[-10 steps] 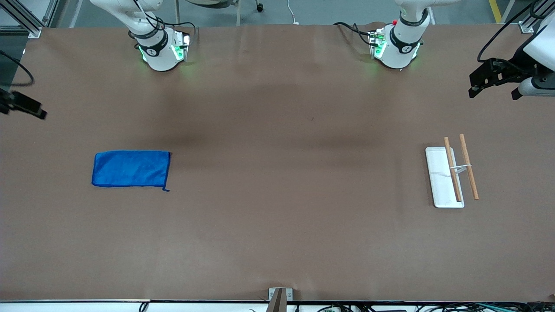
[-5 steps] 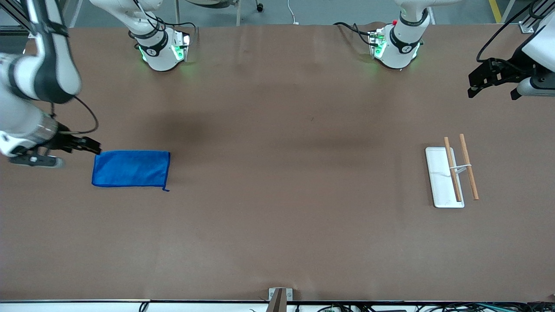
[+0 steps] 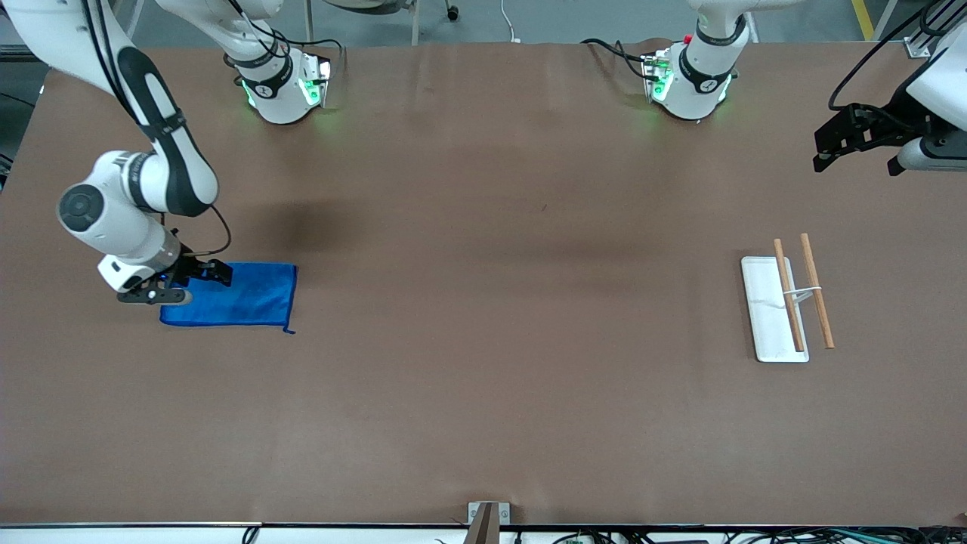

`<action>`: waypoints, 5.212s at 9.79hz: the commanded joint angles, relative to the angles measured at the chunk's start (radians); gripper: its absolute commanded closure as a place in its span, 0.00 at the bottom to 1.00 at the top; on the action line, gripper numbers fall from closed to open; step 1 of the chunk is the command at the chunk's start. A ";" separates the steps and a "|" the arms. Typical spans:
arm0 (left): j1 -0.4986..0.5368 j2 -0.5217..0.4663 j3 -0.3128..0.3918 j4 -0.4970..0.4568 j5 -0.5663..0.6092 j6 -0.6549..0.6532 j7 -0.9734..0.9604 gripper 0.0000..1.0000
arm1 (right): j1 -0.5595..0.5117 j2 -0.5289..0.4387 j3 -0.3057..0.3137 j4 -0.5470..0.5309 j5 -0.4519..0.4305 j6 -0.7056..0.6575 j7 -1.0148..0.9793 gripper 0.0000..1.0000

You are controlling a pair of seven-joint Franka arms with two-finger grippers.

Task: Right arm passes towel to left arm to hang
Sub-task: 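Lower the right gripper onto the blue towel and pinch its edge, then lift the towel with the right gripper while the left gripper approaches, then grasp the hanging towel with the left gripper beside the right gripper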

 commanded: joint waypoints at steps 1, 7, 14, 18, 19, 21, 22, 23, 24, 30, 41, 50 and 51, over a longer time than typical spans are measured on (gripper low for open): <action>0.001 0.020 -0.002 -0.003 -0.001 -0.016 0.016 0.00 | 0.002 0.026 -0.002 -0.034 -0.008 0.065 -0.039 0.01; 0.004 0.020 -0.002 -0.005 -0.001 -0.017 0.022 0.00 | 0.003 0.087 0.001 -0.036 0.005 0.105 -0.022 0.78; 0.008 0.020 0.006 -0.006 -0.015 -0.050 0.028 0.00 | 0.011 -0.066 0.088 0.189 0.004 -0.431 0.168 0.94; 0.079 0.124 0.007 -0.009 -0.241 -0.019 0.060 0.00 | 0.008 -0.146 0.260 0.281 0.056 -0.545 0.237 1.00; 0.086 0.181 0.009 -0.009 -0.366 0.012 0.060 0.00 | 0.012 -0.146 0.301 0.310 0.153 -0.544 0.243 1.00; 0.086 0.258 0.006 -0.054 -0.586 0.119 0.059 0.00 | 0.017 -0.142 0.398 0.382 0.335 -0.535 0.280 1.00; 0.081 0.319 -0.003 -0.054 -0.686 0.124 0.060 0.00 | 0.022 -0.138 0.456 0.424 0.394 -0.530 0.336 1.00; 0.071 0.365 -0.005 -0.054 -0.785 0.126 0.066 0.00 | 0.023 -0.123 0.516 0.471 0.465 -0.521 0.396 1.00; 0.066 0.416 -0.006 -0.054 -0.899 0.126 0.125 0.00 | 0.028 -0.091 0.565 0.504 0.531 -0.484 0.427 1.00; 0.060 0.693 -0.121 -0.106 -1.405 0.011 0.328 0.00 | 0.228 0.059 0.674 0.587 0.940 0.000 0.436 1.00; 0.044 0.818 -0.194 -0.105 -1.555 -0.043 0.477 0.02 | 0.295 0.078 0.716 0.686 1.108 0.107 0.435 1.00; 0.040 0.841 -0.215 -0.083 -1.598 -0.043 0.448 0.15 | 0.295 0.078 0.716 0.686 1.108 0.107 0.435 1.00; 0.044 0.841 -0.215 -0.083 -1.598 -0.043 0.448 0.18 | 0.295 0.078 0.716 0.686 1.108 0.107 0.435 1.00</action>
